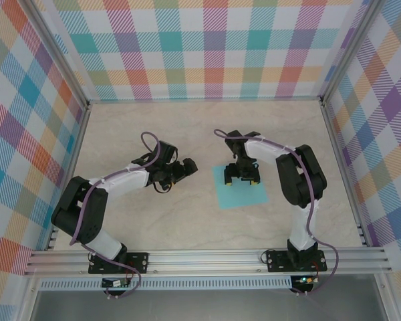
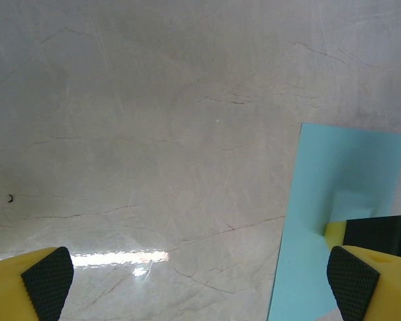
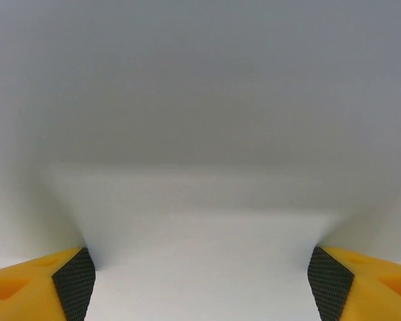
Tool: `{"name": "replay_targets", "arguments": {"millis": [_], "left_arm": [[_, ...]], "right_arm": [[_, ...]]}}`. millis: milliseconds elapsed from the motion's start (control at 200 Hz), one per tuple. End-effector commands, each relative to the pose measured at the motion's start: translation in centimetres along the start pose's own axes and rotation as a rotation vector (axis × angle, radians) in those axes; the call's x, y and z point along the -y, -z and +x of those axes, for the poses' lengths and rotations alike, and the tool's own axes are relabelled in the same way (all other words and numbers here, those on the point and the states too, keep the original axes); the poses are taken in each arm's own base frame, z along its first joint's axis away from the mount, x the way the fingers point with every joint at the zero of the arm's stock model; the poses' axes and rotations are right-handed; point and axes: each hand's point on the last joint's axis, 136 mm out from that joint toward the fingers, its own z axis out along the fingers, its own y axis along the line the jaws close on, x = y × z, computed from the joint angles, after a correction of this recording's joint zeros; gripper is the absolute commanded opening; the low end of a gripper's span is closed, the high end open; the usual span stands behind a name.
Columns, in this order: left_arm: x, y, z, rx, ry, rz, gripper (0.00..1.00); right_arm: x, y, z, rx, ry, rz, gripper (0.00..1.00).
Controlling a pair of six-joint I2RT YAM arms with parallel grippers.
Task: Fold a paper plane with a square sheet of paper (pick it up from the middle)
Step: Fold the square sheet of paper in half at the center of the table.
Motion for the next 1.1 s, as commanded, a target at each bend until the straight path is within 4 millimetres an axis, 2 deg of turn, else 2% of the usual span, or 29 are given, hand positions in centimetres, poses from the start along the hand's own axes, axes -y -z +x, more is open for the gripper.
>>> {"name": "replay_targets", "arguments": {"millis": [0,230,425,485,525,635,690,880,1095], "left_arm": [[-0.6,-0.4,0.9,-0.017,0.007,-0.028,1.00],[-0.6,-0.5,1.0,-0.018,0.007,-0.030,1.00],[-0.6,-0.6,1.0,-0.013,0.012,-0.026,1.00],[-0.7,-0.7,1.1,-0.013,0.017,-0.024,1.00],[-0.6,-0.8,1.1,-0.014,0.019,-0.021,1.00],[-0.7,-1.0,1.3,-0.024,0.018,-0.021,1.00],[-0.7,-1.0,1.4,-0.027,0.018,-0.021,1.00],[-1.0,-1.2,1.5,-0.024,0.018,-0.027,1.00],[-1.1,-1.4,1.5,-0.029,0.019,-0.032,1.00]], "right_arm": [[1.6,-5.4,2.1,-0.103,-0.019,0.062,0.82],[1.1,-3.7,2.7,-0.084,-0.040,0.012,0.76],[-2.2,-1.0,5.0,-0.083,-0.032,-0.118,0.76],[-2.2,0.0,4.8,-0.054,-0.043,-0.114,0.77],[-1.6,0.9,4.3,-0.017,-0.051,-0.085,0.80],[-0.2,3.2,3.3,0.066,-0.060,-0.005,0.98],[-0.1,3.2,3.3,0.064,-0.046,-0.003,1.00],[-1.3,0.6,4.4,-0.043,-0.020,-0.048,1.00],[-2.1,0.9,4.2,-0.034,-0.020,-0.025,1.00]]}}
